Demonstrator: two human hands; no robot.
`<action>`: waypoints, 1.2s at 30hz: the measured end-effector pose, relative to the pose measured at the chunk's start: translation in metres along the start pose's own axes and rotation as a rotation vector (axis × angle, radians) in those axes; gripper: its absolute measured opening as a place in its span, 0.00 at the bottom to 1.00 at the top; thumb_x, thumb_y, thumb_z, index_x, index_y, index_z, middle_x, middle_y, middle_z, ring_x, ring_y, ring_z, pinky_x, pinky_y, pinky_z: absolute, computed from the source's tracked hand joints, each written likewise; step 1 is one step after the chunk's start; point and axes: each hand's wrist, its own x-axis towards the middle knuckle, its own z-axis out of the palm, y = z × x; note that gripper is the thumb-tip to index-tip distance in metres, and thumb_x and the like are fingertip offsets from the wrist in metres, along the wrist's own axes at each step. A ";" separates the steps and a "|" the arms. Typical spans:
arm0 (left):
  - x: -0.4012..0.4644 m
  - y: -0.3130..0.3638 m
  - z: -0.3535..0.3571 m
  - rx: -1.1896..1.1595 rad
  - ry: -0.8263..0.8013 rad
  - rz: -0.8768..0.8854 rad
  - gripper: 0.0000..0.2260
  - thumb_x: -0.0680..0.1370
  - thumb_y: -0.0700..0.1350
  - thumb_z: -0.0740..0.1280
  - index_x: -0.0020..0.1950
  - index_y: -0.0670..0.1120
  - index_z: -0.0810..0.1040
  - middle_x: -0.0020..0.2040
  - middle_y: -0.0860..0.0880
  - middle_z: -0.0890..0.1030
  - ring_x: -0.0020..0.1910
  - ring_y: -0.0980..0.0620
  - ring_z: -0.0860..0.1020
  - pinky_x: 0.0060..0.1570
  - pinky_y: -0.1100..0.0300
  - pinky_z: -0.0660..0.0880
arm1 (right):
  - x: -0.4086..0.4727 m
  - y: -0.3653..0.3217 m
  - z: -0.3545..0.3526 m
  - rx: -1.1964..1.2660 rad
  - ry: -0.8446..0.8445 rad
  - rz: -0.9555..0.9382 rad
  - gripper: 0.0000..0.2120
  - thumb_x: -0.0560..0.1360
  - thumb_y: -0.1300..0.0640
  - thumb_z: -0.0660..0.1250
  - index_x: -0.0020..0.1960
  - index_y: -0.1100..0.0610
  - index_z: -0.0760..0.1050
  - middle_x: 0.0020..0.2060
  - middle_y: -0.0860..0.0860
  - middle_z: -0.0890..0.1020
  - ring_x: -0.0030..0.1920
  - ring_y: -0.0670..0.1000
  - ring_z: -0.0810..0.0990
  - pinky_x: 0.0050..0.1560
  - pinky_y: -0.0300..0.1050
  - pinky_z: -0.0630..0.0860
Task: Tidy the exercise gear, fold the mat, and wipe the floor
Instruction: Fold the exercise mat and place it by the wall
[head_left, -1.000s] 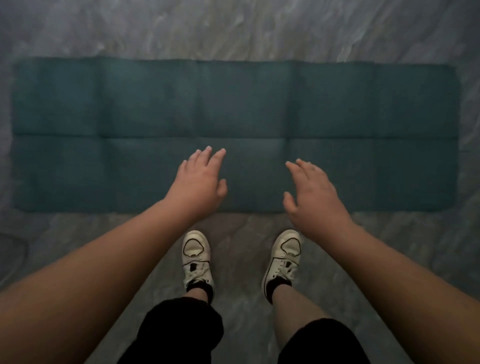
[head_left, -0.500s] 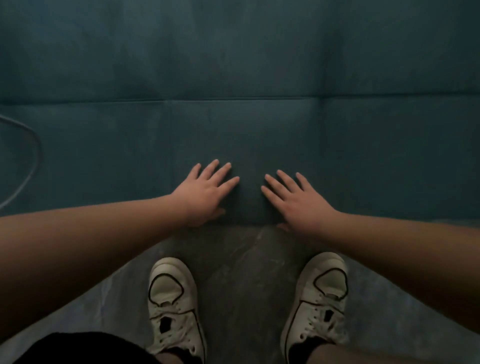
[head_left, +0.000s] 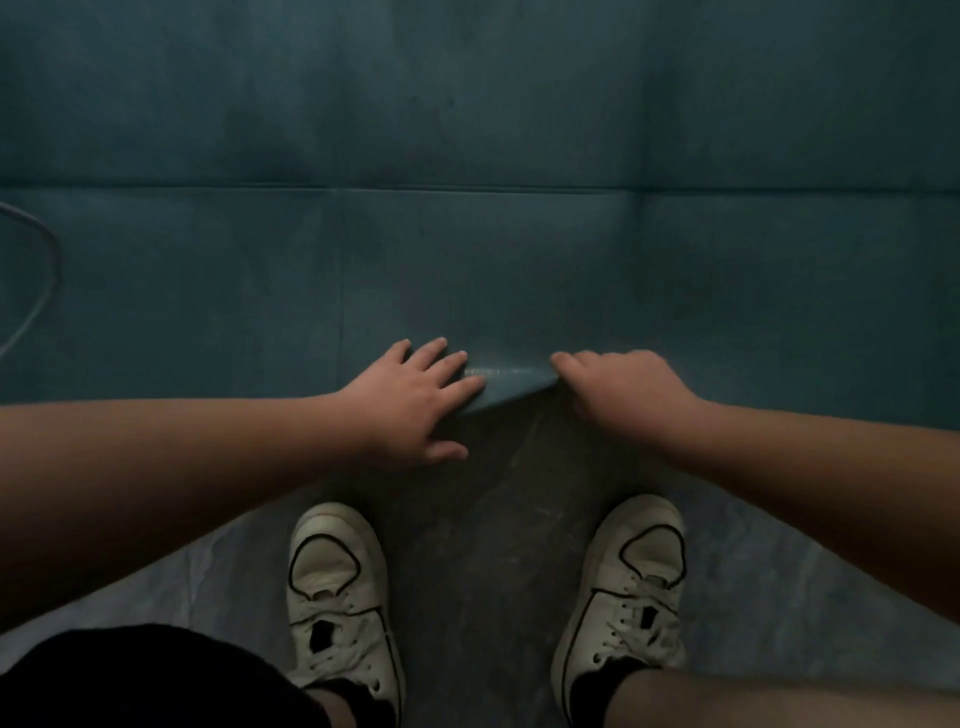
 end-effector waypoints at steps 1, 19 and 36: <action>-0.002 -0.001 -0.004 0.011 0.002 0.007 0.36 0.74 0.65 0.58 0.78 0.54 0.51 0.78 0.46 0.60 0.76 0.41 0.58 0.69 0.44 0.64 | 0.000 0.001 -0.007 0.000 0.042 0.028 0.21 0.80 0.52 0.56 0.73 0.52 0.62 0.60 0.52 0.78 0.54 0.58 0.81 0.36 0.48 0.68; 0.009 -0.100 -0.168 -0.008 0.776 -0.631 0.19 0.78 0.48 0.65 0.68 0.51 0.66 0.57 0.48 0.77 0.54 0.45 0.74 0.51 0.49 0.68 | 0.065 0.058 -0.171 -0.012 0.837 0.316 0.23 0.73 0.64 0.62 0.67 0.53 0.72 0.63 0.55 0.74 0.64 0.58 0.70 0.65 0.61 0.62; 0.083 -0.134 -0.167 -0.088 0.608 -0.583 0.30 0.81 0.56 0.53 0.80 0.58 0.44 0.81 0.47 0.43 0.79 0.43 0.40 0.76 0.40 0.45 | 0.118 0.082 -0.128 0.085 0.362 0.296 0.34 0.79 0.47 0.57 0.81 0.45 0.46 0.81 0.50 0.44 0.80 0.57 0.45 0.76 0.66 0.51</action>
